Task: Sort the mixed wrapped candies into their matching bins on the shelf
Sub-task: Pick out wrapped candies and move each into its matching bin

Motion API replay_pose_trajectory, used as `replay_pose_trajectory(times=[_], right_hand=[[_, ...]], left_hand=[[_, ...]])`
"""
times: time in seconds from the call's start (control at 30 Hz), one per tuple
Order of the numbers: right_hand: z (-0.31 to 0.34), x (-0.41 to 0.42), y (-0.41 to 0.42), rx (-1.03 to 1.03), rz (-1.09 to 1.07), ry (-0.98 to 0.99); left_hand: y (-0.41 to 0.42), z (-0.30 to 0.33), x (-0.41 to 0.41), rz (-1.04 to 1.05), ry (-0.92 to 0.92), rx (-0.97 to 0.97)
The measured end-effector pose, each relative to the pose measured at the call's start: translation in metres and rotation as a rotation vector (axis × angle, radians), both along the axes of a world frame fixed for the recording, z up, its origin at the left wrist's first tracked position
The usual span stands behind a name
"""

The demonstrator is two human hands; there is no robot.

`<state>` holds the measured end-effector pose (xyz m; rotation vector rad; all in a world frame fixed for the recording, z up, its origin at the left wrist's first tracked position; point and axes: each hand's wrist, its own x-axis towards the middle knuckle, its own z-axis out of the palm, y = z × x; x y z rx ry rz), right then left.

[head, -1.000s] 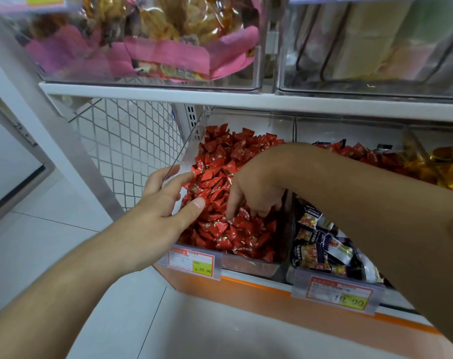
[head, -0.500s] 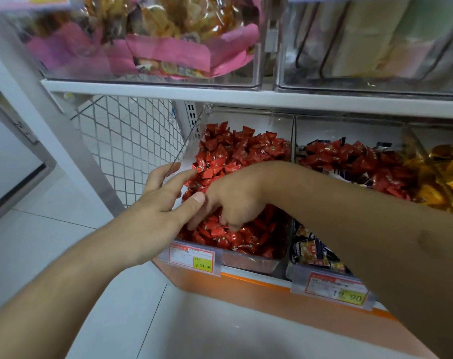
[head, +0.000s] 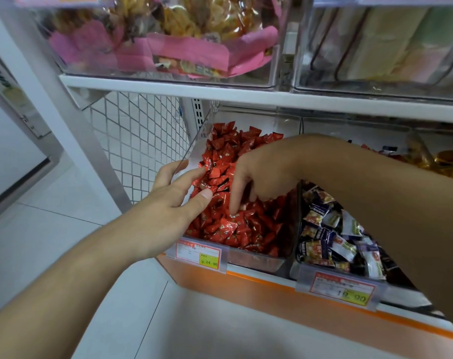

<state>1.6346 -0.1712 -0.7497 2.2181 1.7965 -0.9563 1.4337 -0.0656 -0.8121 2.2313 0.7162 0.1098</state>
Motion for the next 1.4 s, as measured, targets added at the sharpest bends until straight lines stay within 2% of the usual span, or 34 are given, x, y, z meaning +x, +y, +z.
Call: replay_pose_trajectory(times=[0.1,0.27,0.43,0.67,0.9,1.03,1.1,1.27,1.4], right_hand=[[-0.004,-0.014,0.003,0.057,-0.029,0.157],[-0.039,-0.033,0.011,-0.028,0.256,-0.035],[-0.035,-0.011,0.003,-0.090,0.253,-0.092],[-0.027,-0.004,0.000,-0.076,0.204,-0.040],[-0.012,-0.007,-0.003,0.015,0.154,0.056],[-0.023,-0.016,0.004,0.264,0.076,-0.007],[-0.039,-0.026,0.011,0.324,0.065,-0.020],[-0.057,-0.022,0.012,0.095,0.170,0.005],[-0.045,-0.010,0.009,-0.022,0.141,0.022]], left_hand=[[0.000,0.000,0.001,0.004,0.000,0.007],[0.001,-0.001,-0.001,-0.001,-0.014,0.002],[0.003,-0.004,-0.001,-0.005,-0.010,-0.001],[0.003,-0.004,-0.001,-0.008,-0.005,0.004],[0.002,-0.004,0.000,-0.009,0.002,-0.006],[0.002,-0.004,0.001,-0.009,0.008,-0.003],[0.002,-0.004,0.001,-0.007,-0.001,-0.013],[0.003,-0.003,0.000,-0.006,-0.014,-0.026],[0.002,0.000,-0.001,-0.012,-0.011,-0.032]])
